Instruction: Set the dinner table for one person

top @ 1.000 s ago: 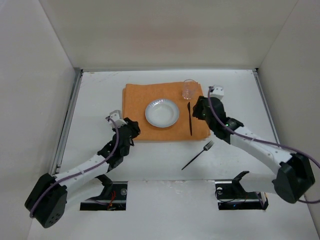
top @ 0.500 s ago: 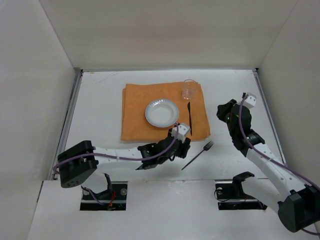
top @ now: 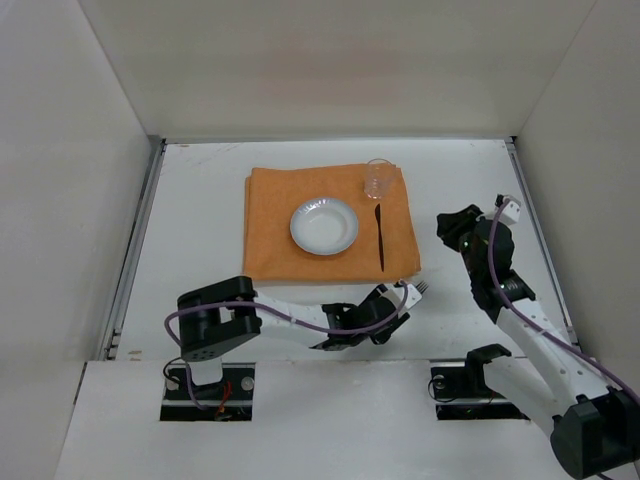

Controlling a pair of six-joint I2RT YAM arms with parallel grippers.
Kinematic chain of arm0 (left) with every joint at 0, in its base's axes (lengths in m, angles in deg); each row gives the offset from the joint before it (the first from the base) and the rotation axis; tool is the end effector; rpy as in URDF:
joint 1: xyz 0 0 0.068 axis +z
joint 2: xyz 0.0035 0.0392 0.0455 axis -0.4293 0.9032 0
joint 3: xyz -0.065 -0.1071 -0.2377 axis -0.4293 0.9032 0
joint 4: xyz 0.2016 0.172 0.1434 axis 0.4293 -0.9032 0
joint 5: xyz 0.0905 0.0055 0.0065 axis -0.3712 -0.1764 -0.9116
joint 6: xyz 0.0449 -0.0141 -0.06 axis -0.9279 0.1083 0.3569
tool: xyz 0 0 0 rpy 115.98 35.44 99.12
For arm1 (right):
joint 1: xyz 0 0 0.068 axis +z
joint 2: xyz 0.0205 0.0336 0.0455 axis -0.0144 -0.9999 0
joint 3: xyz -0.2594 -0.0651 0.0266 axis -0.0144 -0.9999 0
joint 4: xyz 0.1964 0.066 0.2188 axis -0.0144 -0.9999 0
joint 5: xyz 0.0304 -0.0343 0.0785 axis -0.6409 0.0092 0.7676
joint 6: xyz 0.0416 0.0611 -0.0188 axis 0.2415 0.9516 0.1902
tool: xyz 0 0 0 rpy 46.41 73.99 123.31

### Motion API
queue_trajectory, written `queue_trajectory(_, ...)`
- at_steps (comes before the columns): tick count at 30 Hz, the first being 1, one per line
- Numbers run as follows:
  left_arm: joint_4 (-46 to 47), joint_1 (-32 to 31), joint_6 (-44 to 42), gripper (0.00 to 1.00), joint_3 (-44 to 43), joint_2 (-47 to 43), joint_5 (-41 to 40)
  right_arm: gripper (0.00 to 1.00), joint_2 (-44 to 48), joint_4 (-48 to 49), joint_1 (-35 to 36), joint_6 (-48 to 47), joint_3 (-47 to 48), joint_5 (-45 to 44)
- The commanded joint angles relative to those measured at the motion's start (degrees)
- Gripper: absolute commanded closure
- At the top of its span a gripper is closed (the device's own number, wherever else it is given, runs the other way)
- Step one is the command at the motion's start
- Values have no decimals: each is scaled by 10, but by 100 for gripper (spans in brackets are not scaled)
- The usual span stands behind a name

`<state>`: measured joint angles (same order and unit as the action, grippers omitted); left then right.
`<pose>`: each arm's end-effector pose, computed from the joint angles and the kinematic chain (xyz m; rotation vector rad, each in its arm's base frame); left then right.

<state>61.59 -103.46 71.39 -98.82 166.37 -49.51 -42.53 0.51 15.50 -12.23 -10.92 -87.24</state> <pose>0.1069 -0.3989 0.1195 1.0468 1.8332 -0.5476 0.2679 0.0534 0.2501 0.5441 1.7288 0.4310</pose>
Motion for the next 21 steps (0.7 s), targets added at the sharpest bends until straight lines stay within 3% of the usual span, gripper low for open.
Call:
queue_trajectory(1,4,-8,-33,57,-30,18,-17,66,7,39,-2,9,-7,21)
queue_trajectory(11,11,-4,-36,65,-39,62,-6,66,13,42,-4,12,-11,27)
queue_trajectory(16,8,0,-31,88,-41,89,24,66,25,40,-3,14,-10,30)
queue_trajectory(21,7,-7,-27,95,-30,60,18,66,37,40,-5,16,-11,29)
